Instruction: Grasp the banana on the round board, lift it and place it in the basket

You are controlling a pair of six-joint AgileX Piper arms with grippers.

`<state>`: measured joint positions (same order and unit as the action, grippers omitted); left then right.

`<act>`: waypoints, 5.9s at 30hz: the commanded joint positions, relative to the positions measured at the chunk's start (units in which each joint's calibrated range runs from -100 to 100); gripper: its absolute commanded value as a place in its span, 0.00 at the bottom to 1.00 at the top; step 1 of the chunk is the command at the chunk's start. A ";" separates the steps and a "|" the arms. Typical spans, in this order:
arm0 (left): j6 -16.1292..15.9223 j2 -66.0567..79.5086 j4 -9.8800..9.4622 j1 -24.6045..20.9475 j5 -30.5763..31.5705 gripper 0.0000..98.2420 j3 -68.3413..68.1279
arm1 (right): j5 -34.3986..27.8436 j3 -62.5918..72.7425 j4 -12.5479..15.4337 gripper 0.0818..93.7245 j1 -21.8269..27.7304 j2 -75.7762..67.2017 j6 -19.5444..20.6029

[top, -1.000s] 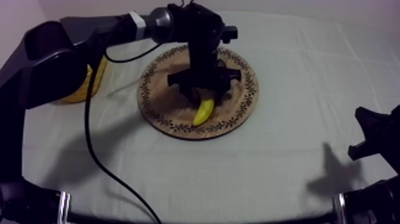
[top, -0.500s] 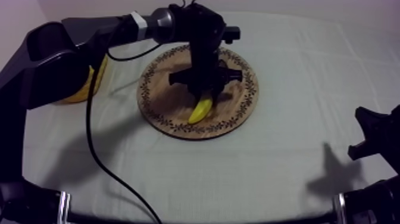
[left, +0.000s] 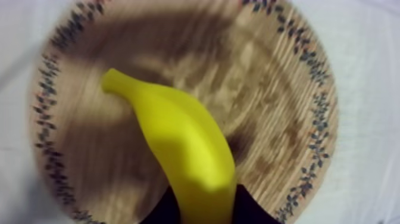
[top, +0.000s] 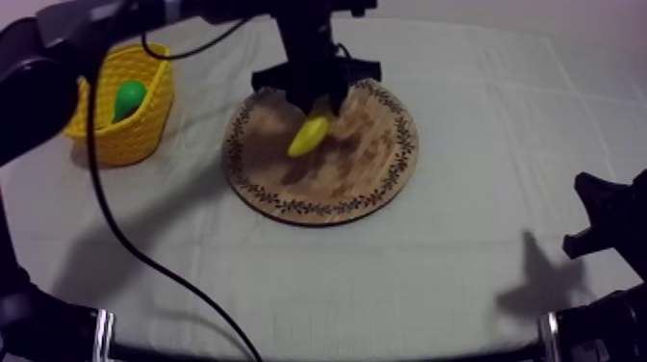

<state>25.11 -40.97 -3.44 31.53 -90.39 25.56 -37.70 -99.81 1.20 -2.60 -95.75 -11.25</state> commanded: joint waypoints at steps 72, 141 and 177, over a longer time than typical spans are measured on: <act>-16.95 16.19 -8.34 -29.13 7.52 0.13 -27.64 | 0.04 0.03 -0.01 0.00 0.00 0.00 -0.01; -18.86 94.59 -4.96 -31.19 40.62 0.00 -69.07 | 0.04 0.03 -0.01 0.00 0.00 0.00 -0.01; -24.77 140.69 -0.17 -32.27 60.95 0.00 -125.43 | 0.04 0.03 -0.01 0.00 0.00 0.00 -0.01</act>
<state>0.39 99.69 -3.64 -0.73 -29.25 -99.83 -37.63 -99.81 1.20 -2.60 -95.75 -11.26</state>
